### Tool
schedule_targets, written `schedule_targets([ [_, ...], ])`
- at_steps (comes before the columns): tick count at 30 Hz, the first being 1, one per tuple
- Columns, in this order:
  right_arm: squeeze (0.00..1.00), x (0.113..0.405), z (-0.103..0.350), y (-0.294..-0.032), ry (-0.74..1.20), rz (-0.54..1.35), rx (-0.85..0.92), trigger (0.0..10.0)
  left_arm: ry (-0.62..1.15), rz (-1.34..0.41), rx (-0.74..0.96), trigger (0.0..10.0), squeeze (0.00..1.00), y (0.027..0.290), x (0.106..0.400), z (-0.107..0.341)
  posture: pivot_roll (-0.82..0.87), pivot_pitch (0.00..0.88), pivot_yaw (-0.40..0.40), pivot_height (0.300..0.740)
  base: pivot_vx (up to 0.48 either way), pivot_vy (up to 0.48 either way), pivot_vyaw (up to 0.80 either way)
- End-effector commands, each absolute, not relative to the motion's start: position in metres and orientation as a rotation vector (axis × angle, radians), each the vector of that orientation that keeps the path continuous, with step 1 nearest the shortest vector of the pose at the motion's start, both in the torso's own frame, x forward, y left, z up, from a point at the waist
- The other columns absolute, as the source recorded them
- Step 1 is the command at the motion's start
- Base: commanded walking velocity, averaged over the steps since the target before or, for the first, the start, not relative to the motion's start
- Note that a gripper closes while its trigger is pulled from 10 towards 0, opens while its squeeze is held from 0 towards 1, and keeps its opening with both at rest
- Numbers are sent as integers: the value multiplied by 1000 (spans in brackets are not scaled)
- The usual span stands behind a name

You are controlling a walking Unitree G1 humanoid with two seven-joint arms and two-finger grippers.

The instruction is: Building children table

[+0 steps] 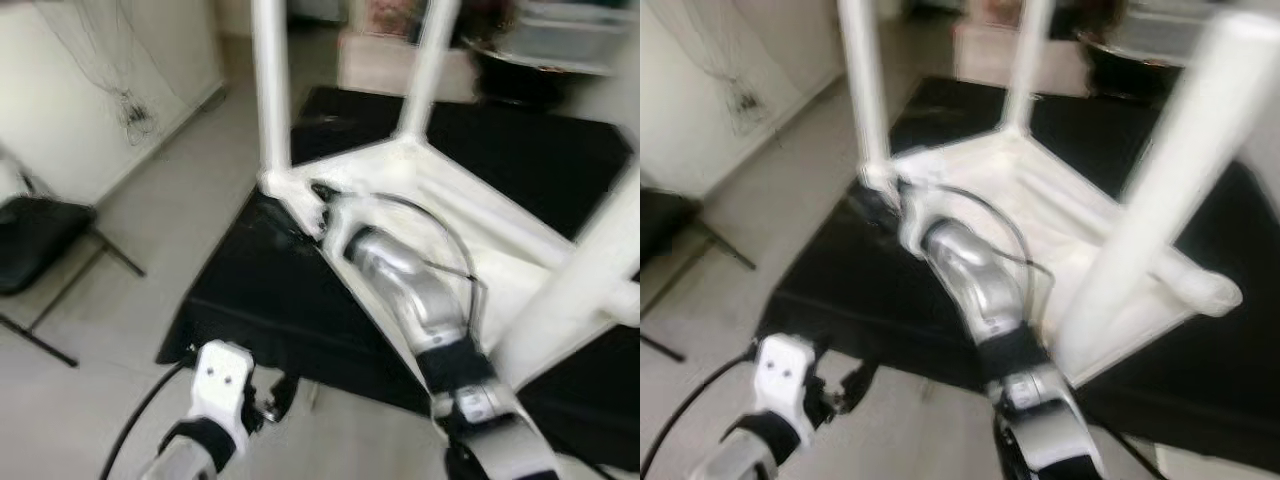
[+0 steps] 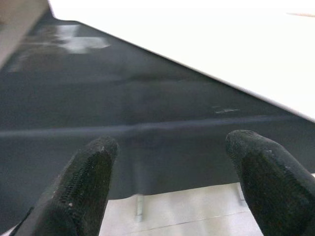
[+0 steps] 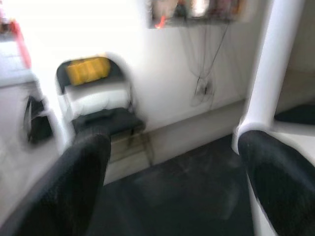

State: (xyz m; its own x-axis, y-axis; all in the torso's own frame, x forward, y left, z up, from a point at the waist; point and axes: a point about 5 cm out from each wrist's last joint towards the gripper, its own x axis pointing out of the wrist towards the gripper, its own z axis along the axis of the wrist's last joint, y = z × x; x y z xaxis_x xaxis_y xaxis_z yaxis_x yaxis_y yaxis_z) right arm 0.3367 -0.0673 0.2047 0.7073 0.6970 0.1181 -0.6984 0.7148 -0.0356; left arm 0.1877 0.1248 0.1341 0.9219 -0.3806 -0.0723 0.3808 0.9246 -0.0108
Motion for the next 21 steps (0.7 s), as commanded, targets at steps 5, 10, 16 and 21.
schedule_targets([
  [5,0,296,194,-88,-116,998,76,10000,57,-275,9,10000,0,140,195,135,-68,105,-42,740,0,0,0],
  [10,0,265,174,-119,-20,1108,150,10000,48,-122,8,10000,0,161,203,135,-93,99,-28,740,0,0,0],
  [16,0,237,167,-147,53,1154,148,10000,54,-45,9,10000,0,170,205,133,-106,100,-20,740,0,0,0],
  [21,0,230,159,-173,126,1090,128,10000,56,-17,14,10000,0,174,205,132,-113,103,-13,740,0,0,0],
])
